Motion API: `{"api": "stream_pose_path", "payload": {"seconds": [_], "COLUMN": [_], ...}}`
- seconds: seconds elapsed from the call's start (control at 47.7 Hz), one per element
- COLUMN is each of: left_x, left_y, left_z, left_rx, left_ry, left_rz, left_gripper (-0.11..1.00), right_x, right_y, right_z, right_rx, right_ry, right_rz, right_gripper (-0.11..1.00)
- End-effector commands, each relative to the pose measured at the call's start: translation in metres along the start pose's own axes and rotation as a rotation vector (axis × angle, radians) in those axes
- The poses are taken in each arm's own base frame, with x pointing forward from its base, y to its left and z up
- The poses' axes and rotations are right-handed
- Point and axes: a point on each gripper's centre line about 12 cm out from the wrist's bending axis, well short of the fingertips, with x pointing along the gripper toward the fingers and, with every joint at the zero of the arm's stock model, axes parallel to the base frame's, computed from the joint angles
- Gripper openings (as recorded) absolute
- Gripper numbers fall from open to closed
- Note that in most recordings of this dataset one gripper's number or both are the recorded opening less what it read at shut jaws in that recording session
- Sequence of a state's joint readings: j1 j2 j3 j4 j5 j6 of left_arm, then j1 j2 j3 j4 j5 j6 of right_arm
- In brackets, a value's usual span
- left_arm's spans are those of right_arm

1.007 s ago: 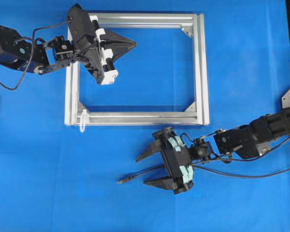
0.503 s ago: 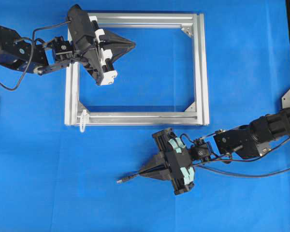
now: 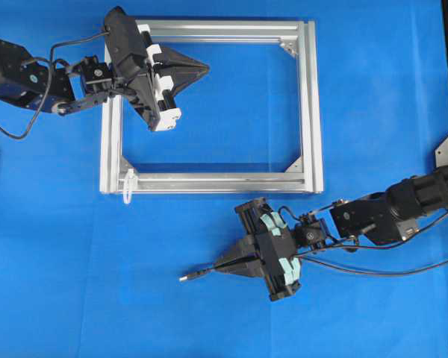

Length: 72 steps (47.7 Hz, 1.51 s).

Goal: Insert the wire through the string loop located on the left side.
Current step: 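Hold the black USB cable upright in the right gripper, then move the right gripper with the cable toward the white zip-tie loop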

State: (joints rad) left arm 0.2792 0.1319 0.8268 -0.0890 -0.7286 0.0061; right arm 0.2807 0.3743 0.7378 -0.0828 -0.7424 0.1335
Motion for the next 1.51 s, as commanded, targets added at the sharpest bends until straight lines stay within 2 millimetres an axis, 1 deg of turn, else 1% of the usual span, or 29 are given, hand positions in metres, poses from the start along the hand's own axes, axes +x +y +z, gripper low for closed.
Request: {"api": "stream_pose_path", "payload": {"seconds": [0.0, 0.168, 0.273, 0.461, 1.489], "left_x": [-0.002, -0.003, -0.004, -0.008, -0.008], "left_y": [0.000, 0.000, 0.001, 0.001, 0.001], "left_z": [0.015, 0.014, 0.013, 0.010, 0.010], "left_rx": [-0.002, -0.002, -0.005, -0.006, -0.006], "left_ry": [-0.043, -0.040, -0.038, -0.029, -0.029], "left_rz": [-0.003, -0.001, 0.000, 0.000, 0.000], "left_gripper": [0.00, 0.00, 0.00, 0.00, 0.00], "right_x": [-0.009, -0.020, -0.026, -0.026, -0.026], "right_y": [0.005, 0.004, 0.003, 0.002, 0.002], "right_z": [0.034, 0.066, 0.077, 0.075, 0.076], "right_rx": [-0.004, -0.009, -0.013, -0.006, -0.007], "right_ry": [-0.076, -0.088, -0.067, -0.034, -0.039], "right_rz": [0.008, -0.005, -0.014, -0.023, -0.024], "right_gripper": [-0.10, -0.10, -0.10, -0.10, -0.10]}}
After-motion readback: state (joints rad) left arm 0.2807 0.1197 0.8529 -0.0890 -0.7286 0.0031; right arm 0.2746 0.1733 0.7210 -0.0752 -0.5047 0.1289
